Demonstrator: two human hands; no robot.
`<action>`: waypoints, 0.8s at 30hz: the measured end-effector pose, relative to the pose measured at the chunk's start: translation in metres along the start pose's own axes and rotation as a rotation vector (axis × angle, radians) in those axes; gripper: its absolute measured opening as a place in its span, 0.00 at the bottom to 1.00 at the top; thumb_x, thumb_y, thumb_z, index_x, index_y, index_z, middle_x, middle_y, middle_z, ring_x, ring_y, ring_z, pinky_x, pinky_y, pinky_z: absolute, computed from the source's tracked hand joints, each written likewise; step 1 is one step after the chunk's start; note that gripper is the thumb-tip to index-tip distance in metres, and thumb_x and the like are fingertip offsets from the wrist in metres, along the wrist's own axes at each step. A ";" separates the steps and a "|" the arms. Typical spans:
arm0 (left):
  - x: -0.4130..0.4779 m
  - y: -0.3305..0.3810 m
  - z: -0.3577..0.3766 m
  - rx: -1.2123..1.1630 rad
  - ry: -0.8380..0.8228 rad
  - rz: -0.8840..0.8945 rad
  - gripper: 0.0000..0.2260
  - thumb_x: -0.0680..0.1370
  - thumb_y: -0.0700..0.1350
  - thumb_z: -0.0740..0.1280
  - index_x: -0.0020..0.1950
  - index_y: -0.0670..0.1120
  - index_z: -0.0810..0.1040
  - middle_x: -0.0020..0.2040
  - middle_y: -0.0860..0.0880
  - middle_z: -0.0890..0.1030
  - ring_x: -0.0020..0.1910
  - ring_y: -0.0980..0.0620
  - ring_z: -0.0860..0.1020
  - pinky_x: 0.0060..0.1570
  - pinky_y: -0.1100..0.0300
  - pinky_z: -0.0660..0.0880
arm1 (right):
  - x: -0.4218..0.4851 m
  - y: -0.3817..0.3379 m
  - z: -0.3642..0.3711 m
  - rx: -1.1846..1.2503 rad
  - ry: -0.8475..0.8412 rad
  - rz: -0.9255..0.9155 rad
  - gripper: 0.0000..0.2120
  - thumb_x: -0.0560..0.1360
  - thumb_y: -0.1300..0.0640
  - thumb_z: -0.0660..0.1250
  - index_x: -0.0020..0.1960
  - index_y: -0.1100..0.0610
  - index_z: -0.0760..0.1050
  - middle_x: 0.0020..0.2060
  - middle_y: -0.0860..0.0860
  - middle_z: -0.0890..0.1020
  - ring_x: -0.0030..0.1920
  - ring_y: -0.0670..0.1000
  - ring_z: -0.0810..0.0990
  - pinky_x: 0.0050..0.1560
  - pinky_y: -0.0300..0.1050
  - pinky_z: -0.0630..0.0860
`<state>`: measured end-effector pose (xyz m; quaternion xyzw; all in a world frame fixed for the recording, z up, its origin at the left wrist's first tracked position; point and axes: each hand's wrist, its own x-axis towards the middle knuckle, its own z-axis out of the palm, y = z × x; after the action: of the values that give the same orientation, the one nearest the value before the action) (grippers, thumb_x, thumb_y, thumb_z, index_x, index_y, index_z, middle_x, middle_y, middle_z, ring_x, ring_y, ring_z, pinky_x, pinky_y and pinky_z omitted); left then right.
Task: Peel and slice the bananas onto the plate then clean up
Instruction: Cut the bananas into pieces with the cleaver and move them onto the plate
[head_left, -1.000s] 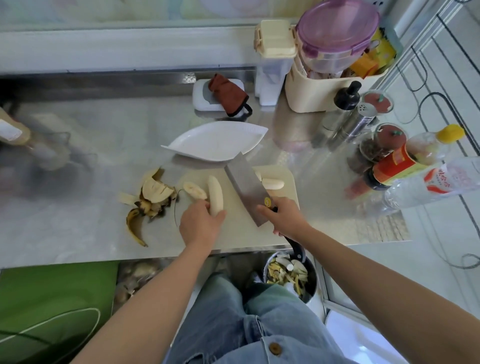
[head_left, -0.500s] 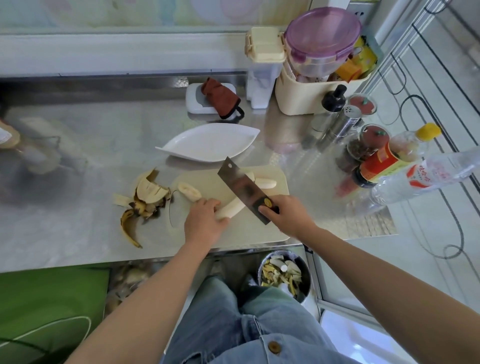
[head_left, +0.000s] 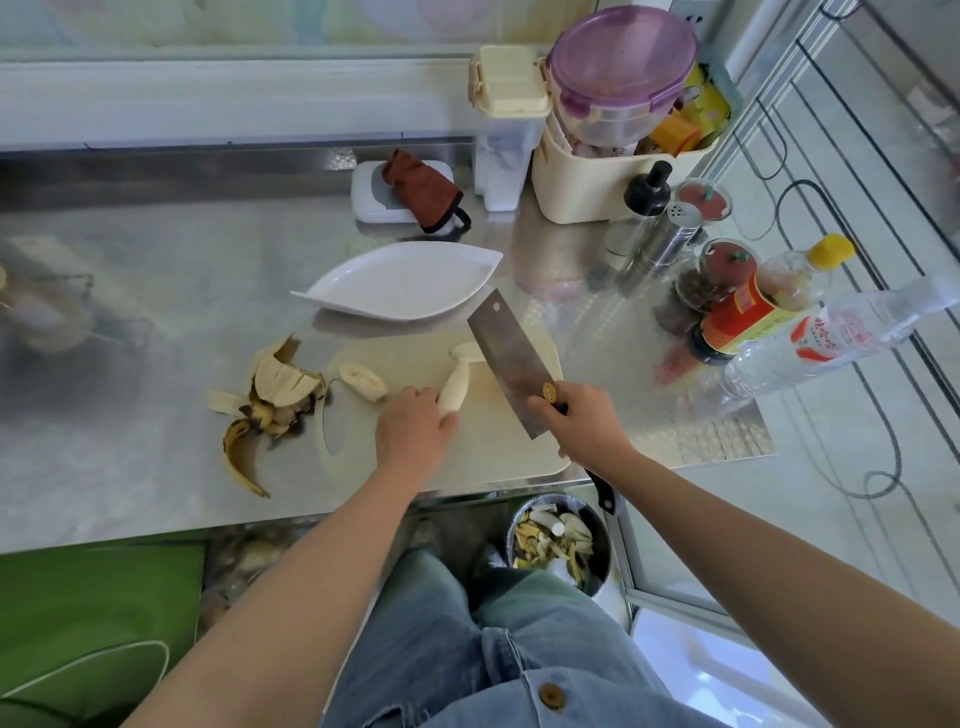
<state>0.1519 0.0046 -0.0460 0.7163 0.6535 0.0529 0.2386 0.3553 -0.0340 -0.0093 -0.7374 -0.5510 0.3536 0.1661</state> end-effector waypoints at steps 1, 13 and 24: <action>0.000 0.001 -0.002 -0.190 -0.023 -0.084 0.12 0.79 0.51 0.63 0.52 0.44 0.78 0.47 0.46 0.79 0.44 0.47 0.77 0.45 0.50 0.76 | 0.000 -0.001 0.000 0.022 0.000 0.009 0.15 0.78 0.53 0.63 0.38 0.63 0.73 0.24 0.50 0.71 0.22 0.49 0.78 0.21 0.35 0.67; -0.004 0.010 0.011 -0.978 0.092 -0.616 0.09 0.71 0.45 0.76 0.43 0.48 0.76 0.45 0.49 0.82 0.41 0.47 0.83 0.46 0.49 0.82 | 0.000 -0.029 0.018 -0.053 -0.108 -0.079 0.17 0.78 0.53 0.63 0.33 0.58 0.66 0.26 0.51 0.71 0.28 0.56 0.80 0.26 0.43 0.72; -0.003 0.012 0.012 -1.083 0.154 -0.710 0.08 0.73 0.44 0.75 0.39 0.46 0.76 0.43 0.46 0.82 0.36 0.49 0.82 0.43 0.49 0.82 | -0.003 -0.041 0.021 -0.227 -0.112 -0.154 0.19 0.77 0.53 0.61 0.29 0.52 0.63 0.26 0.50 0.70 0.31 0.53 0.71 0.31 0.45 0.66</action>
<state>0.1672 -0.0014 -0.0510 0.2294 0.7464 0.3441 0.5214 0.3114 -0.0261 0.0037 -0.6860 -0.6509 0.3159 0.0771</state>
